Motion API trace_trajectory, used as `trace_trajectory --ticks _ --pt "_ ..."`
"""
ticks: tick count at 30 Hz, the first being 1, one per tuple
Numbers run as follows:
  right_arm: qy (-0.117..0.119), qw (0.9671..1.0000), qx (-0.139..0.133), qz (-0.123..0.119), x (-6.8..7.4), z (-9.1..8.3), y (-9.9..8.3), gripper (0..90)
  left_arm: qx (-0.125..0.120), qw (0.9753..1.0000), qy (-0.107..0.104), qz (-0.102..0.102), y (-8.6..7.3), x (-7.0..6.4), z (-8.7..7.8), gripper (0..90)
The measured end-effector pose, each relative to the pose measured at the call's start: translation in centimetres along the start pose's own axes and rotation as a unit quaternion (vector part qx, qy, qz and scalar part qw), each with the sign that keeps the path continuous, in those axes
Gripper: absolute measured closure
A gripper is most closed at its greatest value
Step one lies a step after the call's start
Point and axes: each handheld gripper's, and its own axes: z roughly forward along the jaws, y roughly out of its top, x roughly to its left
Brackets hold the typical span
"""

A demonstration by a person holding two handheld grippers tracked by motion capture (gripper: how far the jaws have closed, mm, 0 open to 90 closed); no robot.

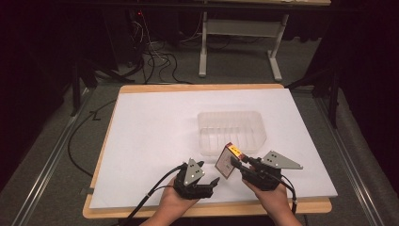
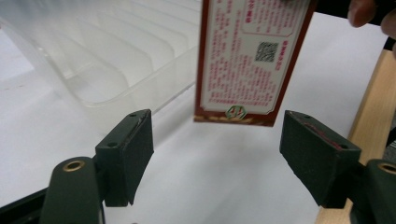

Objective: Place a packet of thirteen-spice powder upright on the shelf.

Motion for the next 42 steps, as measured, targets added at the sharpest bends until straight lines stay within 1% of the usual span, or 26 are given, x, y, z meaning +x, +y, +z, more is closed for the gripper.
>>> trace_trajectory --ticks 5,9,12,15,19,24,26,29,32,37,42 --pt "-0.012 0.9999 -0.004 -0.001 -0.5 -0.5 0.0 68.4 -0.002 1.0 0.007 -0.004 -0.1 0.9 -0.4 28.1" --pt "-0.024 0.9997 -0.007 -0.005 -0.9 -1.0 0.0 68.4 -0.004 0.9998 0.016 -0.006 -0.2 1.6 -0.9 28.3" --pt "-0.033 0.9994 -0.01 -0.005 -1.3 -1.4 0.0 68.4 -0.008 0.9996 0.027 -0.006 -0.1 2.3 -1.4 28.9" --pt "-0.041 0.9991 -0.01 -0.005 -1.8 -1.8 -0.1 68.4 -0.013 0.9993 0.034 -0.013 0.0 3.2 -2.0 29.3" --pt "-0.053 0.9985 -0.01 -0.009 -2.2 -2.2 -0.2 68.4 -0.012 0.9987 0.049 -0.01 0.0 4.3 -2.9 30.1" --pt "-0.068 0.9976 -0.015 -0.005 -2.9 -3.0 -0.3 68.4 -0.022 0.9972 0.07 -0.013 -0.1 5.6 -3.9 31.9" --pt "-0.073 0.9972 -0.016 -0.003 -3.2 -3.3 -0.3 68.4 -0.021 0.9967 0.078 -0.014 -0.2 6.0 -4.1 31.9" --pt "-0.08 0.9966 -0.016 -0.006 -3.6 -3.7 -0.3 68.4 -0.018 0.9963 0.082 -0.018 -0.3 6.5 -4.3 31.9" --pt "-0.089 0.9959 -0.017 -0.005 -4.0 -4.1 -0.4 68.4 -0.014 0.996 0.086 -0.02 -0.3 6.9 -4.3 31.9" --pt "-0.103 0.9944 -0.021 -0.002 -4.6 -5.0 -0.4 68.4 0.005 0.9954 0.094 -0.017 -0.6 7.6 -4.1 31.1" --pt "-0.118 0.9927 -0.026 0.004 -5.2 -5.8 -0.3 68.3 0.017 0.9949 0.096 -0.026 -0.8 8.2 -4.1 30.1"
